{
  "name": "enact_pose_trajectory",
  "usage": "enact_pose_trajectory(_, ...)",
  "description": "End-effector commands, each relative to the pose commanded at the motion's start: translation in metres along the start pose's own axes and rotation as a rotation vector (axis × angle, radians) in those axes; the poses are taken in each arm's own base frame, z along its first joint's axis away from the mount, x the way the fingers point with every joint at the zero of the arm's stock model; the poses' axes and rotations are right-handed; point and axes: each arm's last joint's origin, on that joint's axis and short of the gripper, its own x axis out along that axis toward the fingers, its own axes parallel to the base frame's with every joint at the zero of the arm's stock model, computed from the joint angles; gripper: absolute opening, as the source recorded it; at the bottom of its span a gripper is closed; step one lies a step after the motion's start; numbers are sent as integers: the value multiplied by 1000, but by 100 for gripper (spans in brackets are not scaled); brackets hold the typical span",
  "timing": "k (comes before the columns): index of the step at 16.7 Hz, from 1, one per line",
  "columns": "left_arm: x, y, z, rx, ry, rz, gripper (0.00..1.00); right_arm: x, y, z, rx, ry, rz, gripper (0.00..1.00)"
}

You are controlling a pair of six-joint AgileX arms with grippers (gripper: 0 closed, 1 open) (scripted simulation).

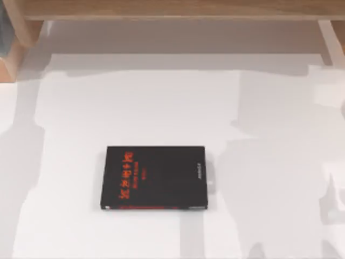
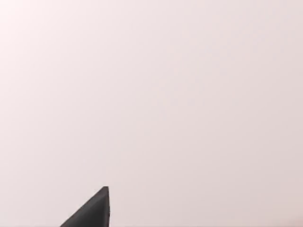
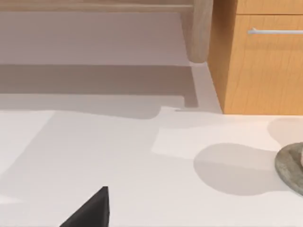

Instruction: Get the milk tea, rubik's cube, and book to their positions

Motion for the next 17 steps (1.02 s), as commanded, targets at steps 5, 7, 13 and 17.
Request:
enact_pose_trajectory(5, -29, 110, -97, 19, 181, -31, 100, 0, 0, 0, 0, 0, 0, 100)
enact_pose_trajectory(7, -45, 125, -135, -6, 250, -82, 100, 0, 0, 0, 0, 0, 0, 100)
enact_pose_trajectory(13, -69, 122, -185, -56, 326, -200, 100, 0, 0, 0, 0, 0, 0, 100)
enact_pose_trajectory(17, -69, 122, -185, -56, 327, -198, 100, 0, 0, 0, 0, 0, 0, 100)
